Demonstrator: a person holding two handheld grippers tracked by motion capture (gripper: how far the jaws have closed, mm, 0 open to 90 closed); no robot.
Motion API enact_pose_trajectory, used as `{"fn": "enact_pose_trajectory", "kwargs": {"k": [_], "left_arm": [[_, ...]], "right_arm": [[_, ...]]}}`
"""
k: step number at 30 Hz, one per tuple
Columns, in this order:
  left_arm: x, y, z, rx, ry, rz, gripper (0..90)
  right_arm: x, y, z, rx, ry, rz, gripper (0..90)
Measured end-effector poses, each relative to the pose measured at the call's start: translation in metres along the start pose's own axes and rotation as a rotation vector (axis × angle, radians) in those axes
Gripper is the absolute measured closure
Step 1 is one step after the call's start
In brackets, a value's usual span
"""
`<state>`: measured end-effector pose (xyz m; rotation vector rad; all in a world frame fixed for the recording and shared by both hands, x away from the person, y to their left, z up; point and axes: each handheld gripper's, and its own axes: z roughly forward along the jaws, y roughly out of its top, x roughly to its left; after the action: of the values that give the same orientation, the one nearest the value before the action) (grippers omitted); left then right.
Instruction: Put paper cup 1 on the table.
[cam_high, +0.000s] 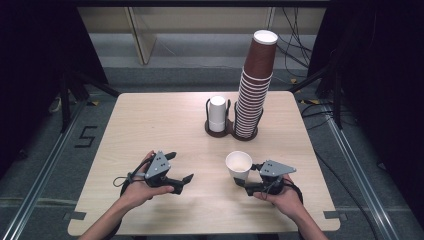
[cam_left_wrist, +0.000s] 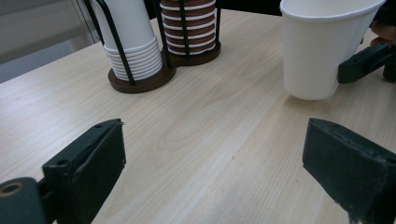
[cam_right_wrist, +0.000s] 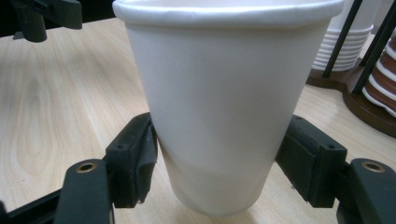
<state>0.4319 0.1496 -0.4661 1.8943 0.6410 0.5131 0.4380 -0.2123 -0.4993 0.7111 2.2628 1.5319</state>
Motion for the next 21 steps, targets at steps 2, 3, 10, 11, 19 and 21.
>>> {"fn": "enact_pose_trajectory", "kwargs": {"k": [2,3,10,11,19,21], "left_arm": [[-0.0005,-0.0010,0.0016,-0.008,-0.005,-0.004,5.7],[-0.0011,-0.0009,0.0011,0.003,0.002,-0.003,5.7],[-0.0010,-0.0025,0.0033,-0.003,0.004,-0.002,5.6],[-0.0011,-0.0030,0.0032,0.000,0.004,-0.001,5.6],[-0.0018,-0.0049,0.0011,0.003,0.006,0.007,5.5],[-0.0018,-0.0046,0.0005,0.001,0.007,0.004,5.5]], "right_arm": [[0.0001,-0.0004,0.0008,0.016,0.005,0.006,32.2],[-0.0008,-0.0011,0.0019,0.014,0.004,0.002,32.2],[-0.0036,-0.0030,0.0030,0.047,-0.017,-0.009,32.1],[-0.0035,-0.0034,0.0036,0.057,-0.015,-0.007,32.1],[-0.0022,-0.0029,0.0060,0.112,-0.018,0.003,31.9],[-0.0013,-0.0026,0.0065,0.122,-0.023,0.004,31.9]]}}
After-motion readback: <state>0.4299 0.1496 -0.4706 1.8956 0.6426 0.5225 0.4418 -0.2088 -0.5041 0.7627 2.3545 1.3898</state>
